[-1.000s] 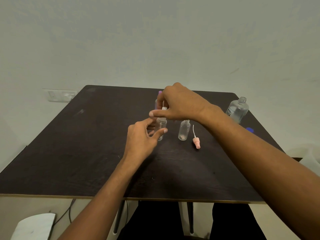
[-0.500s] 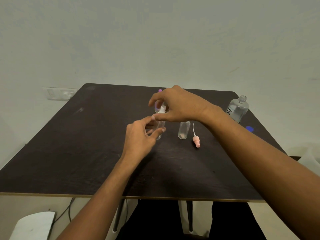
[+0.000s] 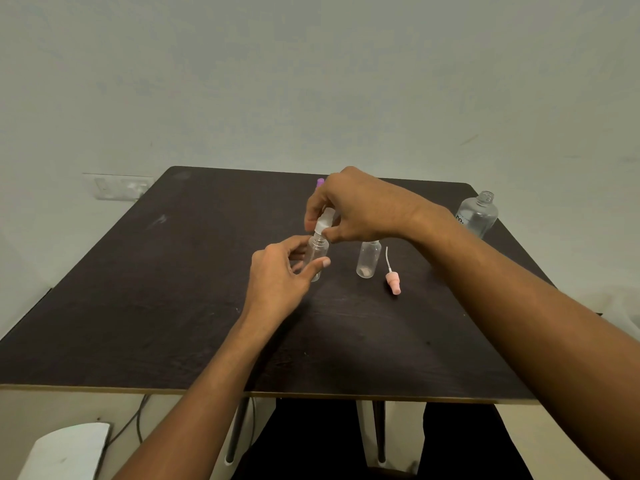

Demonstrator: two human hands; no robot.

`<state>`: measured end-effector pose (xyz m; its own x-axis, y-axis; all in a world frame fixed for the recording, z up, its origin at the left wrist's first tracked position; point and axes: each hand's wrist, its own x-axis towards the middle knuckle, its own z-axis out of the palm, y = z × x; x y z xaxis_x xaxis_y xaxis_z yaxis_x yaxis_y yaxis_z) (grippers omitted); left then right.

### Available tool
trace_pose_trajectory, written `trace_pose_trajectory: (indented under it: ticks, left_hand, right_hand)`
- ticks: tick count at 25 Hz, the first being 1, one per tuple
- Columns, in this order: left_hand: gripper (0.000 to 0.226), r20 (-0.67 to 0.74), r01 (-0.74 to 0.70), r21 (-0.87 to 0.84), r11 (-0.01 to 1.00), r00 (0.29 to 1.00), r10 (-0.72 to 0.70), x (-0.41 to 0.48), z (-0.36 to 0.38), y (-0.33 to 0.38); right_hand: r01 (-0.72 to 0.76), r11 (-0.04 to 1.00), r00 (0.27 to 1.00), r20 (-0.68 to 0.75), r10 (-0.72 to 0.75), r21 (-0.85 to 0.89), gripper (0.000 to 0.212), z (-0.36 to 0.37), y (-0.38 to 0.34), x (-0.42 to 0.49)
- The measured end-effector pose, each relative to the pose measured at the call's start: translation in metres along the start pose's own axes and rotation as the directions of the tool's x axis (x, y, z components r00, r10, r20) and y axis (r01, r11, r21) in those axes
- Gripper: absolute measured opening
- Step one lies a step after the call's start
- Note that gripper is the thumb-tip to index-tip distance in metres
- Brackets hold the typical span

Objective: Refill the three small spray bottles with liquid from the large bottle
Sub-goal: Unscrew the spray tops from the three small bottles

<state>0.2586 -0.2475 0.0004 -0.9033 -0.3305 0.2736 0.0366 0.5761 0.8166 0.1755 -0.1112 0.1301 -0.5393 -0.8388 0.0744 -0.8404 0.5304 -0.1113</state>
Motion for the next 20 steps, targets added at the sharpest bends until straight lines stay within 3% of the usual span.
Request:
trace_pose_trajectory:
  ticks: [10,15,20]
  left_hand:
    - [0.044,-0.026,-0.002,0.018,1.000,1.000,0.003,0.004,-0.004,-0.013]
    - [0.038,-0.031,0.013,-0.002,1.000,0.999,-0.013,0.006,-0.005,-0.020]
    - [0.038,-0.004,0.006,-0.034,0.999,1.000,-0.007,0.012,0.002,-0.023]
  right_hand:
    - [-0.069,0.994,0.983,-0.166,0.083,0.085,0.020,-0.026,0.015,-0.025]
    - [-0.170,0.969,0.926,-0.309,0.219,0.177,0.024,-0.021,0.024,-0.048]
    - [-0.325,0.887,0.842,-0.326,0.429,0.327,0.024,0.014,0.025,-0.067]
